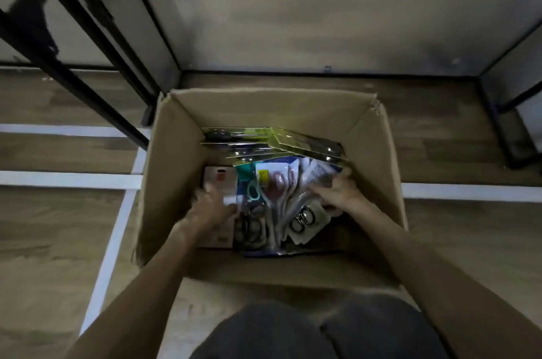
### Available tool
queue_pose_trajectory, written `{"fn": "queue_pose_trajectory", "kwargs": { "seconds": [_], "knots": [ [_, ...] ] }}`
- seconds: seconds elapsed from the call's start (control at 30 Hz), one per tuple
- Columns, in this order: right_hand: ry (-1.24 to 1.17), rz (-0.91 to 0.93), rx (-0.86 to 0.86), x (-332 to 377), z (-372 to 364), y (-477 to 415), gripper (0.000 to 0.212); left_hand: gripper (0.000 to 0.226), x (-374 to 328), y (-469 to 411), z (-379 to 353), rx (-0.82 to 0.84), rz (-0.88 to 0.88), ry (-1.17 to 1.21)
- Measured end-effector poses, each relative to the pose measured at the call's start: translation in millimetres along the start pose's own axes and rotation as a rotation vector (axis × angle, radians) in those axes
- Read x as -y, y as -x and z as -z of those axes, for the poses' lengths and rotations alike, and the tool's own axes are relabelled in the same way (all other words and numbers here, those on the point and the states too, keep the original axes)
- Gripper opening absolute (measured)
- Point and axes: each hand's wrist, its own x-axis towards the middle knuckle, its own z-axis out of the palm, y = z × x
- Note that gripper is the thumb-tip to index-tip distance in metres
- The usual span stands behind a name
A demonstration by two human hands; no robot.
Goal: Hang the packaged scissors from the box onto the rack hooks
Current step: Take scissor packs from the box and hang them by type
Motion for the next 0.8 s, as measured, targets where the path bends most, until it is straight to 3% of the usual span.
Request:
{"fn": "queue_pose_trajectory", "kwargs": {
  "seconds": [0.07, 0.17, 0.3, 0.47, 0.5, 0.57, 0.63, 0.7, 0.8],
  "knots": [
    [-0.018, 0.004, 0.011, -10, -9, -12, 0.130, 0.103, 7, -12, -8, 0.023, 0.045, 0.039],
    [0.014, 0.035, -0.029, -13, -28, -5, 0.116, 0.132, 5, -24, -15, 0.155, 0.038, 0.198],
    [0.012, 0.121, -0.141, -24, -47, -13, 0.107, 0.129, 1, -35, -22, 0.074, 0.068, 0.170],
    [-0.057, 0.097, -0.157, -25, -36, -23, 0.113, 0.130, 0, -43, -18, 0.031, 0.132, 0.340],
    [-0.043, 0.089, -0.143, -24, -34, -23, 0.115, 0.121, -2, -37, -15, 0.026, 0.088, 0.332],
    [-0.058, 0.051, -0.106, -24, -32, -22, 0.117, 0.077, -7, -29, -19, 0.014, -0.042, 0.367],
    [-0.094, 0.038, -0.048, -23, -33, -20, 0.116, 0.044, -9, -28, -25, 0.119, -0.180, 0.396],
    [-0.073, 0.057, 0.038, -19, -34, -17, 0.118, 0.033, -13, -25, -26, 0.175, -0.306, 0.427],
    [-0.028, 0.169, 0.110, -9, -36, -11, 0.126, 0.028, -9, -21, -23, 0.172, -0.285, 0.734]
  ]
}}
